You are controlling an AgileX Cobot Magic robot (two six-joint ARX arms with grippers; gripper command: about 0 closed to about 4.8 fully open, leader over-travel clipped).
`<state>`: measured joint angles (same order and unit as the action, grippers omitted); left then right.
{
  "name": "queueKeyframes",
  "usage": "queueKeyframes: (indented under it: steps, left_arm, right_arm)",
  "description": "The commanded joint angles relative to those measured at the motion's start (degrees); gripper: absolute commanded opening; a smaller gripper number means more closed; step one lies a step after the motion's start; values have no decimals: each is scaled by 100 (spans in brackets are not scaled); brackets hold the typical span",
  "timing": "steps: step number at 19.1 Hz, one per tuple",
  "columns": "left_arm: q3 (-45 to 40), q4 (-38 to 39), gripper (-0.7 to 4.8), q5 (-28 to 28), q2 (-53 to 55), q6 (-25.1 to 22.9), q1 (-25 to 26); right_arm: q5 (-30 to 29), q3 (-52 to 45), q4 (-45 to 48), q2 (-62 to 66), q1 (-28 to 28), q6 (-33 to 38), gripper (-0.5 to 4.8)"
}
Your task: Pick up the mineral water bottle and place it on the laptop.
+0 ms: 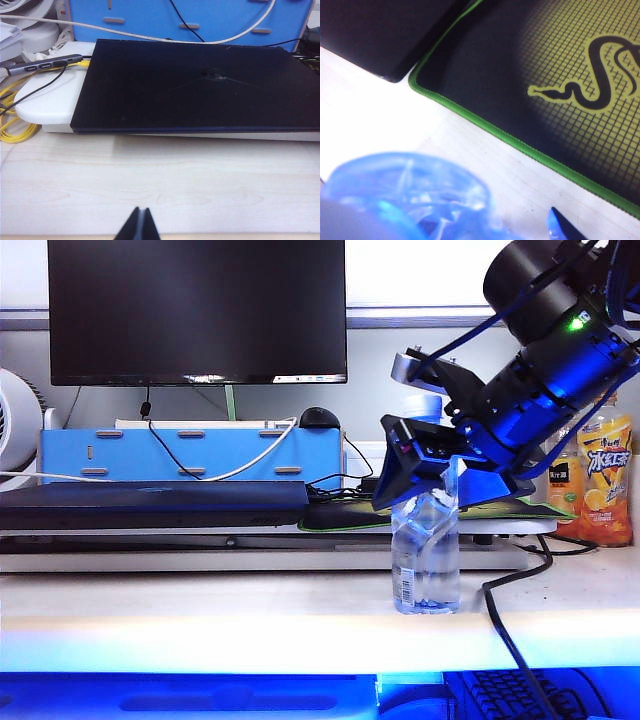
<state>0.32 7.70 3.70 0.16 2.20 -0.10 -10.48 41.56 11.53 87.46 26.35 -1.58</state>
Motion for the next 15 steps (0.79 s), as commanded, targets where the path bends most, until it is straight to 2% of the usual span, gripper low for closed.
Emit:
queueKeyframes:
  steps: [1, 4, 7, 15]
  left_arm:
    - [9, -46, -2, 17, -11, -4, 2]
    - [9, -44, -2, 17, -11, -4, 2]
    - [9, -46, -2, 17, -11, -4, 2]
    - [9, -46, -2, 17, -11, -4, 2]
  right_arm:
    - [0, 24, 52, -15, 4, -15, 306]
    - [-39, 26, 72, -26, 4, -15, 147]
    - [-39, 184, 81, -118, 4, -15, 146]
    - [-516, 2009, -439, -142, 7, -17, 146]
